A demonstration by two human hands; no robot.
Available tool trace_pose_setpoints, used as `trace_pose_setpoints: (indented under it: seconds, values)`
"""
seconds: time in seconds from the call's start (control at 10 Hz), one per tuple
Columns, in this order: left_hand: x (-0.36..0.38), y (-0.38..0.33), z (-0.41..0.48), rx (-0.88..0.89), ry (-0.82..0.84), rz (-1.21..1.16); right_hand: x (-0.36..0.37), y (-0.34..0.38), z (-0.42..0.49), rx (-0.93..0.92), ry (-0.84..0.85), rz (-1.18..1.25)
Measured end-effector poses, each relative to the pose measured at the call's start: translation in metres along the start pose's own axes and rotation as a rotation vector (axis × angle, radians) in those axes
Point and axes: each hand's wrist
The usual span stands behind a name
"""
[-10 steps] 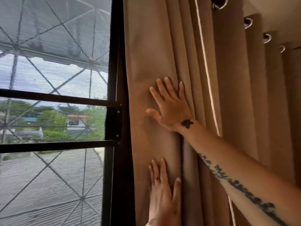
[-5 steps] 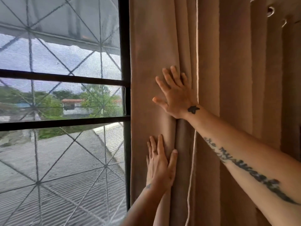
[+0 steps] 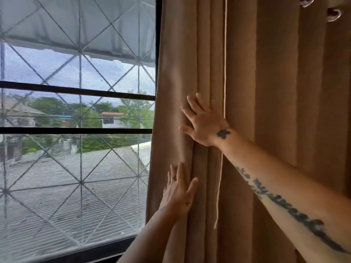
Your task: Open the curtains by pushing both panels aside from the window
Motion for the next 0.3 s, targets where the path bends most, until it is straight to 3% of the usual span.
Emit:
trace_pose_setpoints:
  seconds: [0.1, 0.3]
  values:
    - [0.008, -0.006, -0.029, -0.023, 0.056, 0.02, 0.001, -0.002, -0.018, 0.0, 0.057, 0.049]
    - [0.019, -0.003, -0.079, -0.267, 0.094, 0.014, 0.008, -0.002, -0.056, -0.039, 0.099, 0.162]
Point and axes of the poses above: each hand's wrist, its own z-axis towards the middle knuckle, its own x-axis out of the palm, y = z × x, and after that the axes turned 15 degrees about x, right-handed
